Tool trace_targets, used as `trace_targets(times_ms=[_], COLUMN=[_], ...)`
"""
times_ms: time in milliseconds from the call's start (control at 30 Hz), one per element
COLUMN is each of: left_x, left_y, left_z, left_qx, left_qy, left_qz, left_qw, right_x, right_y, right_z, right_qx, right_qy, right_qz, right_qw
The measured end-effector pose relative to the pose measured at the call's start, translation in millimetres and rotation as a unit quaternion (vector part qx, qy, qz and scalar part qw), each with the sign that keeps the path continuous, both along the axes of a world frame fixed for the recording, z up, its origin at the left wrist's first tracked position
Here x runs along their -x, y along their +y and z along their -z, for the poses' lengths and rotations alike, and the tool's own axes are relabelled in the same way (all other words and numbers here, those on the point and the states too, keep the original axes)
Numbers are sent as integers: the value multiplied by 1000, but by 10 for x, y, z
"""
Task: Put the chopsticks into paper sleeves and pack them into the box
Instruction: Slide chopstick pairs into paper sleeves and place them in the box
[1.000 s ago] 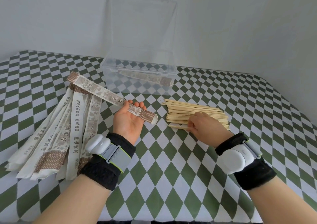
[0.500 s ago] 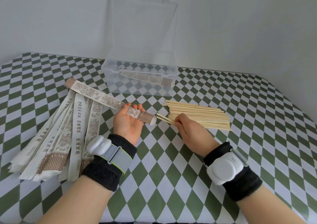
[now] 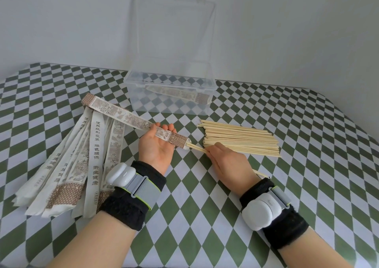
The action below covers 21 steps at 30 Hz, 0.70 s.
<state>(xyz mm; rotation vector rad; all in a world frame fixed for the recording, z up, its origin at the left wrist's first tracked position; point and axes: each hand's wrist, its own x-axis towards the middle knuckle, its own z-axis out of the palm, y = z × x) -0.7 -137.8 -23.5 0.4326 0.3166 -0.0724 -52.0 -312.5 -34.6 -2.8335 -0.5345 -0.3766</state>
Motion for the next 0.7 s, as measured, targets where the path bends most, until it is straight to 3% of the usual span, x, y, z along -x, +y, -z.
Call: trace_targets(times_ms=[333,500,700], left_x=[28,47,56], left_y=[-33,-94,-95], left_z=[-21,9,66], left_qx=[-32,-147,-230], left_qy=[-33,-74,-58], left_qz=[39,105,84], left_qw=[998,981,968], right_x=[-133,-130,-127], right_y=[160,162,178], right_z=[31,14,25], right_qx=[-34,-85,-114], right_qy=[-30,-35,-38], right_qz=[-1,-5,1], right_qw=[999,996,993])
